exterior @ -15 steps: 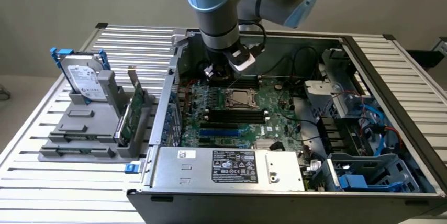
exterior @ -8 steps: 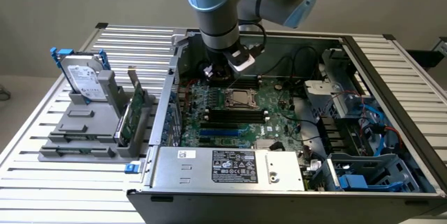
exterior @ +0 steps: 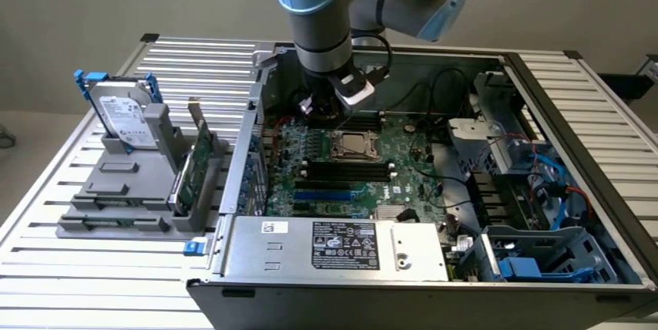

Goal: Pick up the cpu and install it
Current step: 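Close the cpu cover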

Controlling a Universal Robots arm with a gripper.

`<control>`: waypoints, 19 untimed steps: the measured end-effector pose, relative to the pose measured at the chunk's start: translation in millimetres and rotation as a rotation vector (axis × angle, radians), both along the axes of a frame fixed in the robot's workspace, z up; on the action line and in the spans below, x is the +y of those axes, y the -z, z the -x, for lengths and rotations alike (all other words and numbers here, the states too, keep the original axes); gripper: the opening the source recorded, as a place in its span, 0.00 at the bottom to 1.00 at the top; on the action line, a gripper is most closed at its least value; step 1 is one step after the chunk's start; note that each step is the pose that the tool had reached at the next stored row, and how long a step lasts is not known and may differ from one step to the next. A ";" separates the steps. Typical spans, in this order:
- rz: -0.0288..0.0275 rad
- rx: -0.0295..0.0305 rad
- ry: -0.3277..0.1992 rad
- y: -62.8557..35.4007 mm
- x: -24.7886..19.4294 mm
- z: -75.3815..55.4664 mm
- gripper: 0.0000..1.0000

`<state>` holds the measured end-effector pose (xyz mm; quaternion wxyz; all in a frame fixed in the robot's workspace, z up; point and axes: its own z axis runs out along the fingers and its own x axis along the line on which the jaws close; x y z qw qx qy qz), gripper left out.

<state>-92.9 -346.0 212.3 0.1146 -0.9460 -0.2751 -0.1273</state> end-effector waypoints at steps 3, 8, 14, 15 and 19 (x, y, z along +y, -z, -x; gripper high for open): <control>0.0005 0.0001 0.001 0.8 0.0 0.1 0.11; 0.0005 0.0001 0.002 1.4 0.1 -0.2 0.11; 0.0005 0.0001 0.002 2.1 0.2 -2.7 0.11; 0.0005 0.0001 0.002 2.3 0.2 -3.2 0.11; 0.0005 0.0001 0.002 2.7 0.5 -5.4 0.11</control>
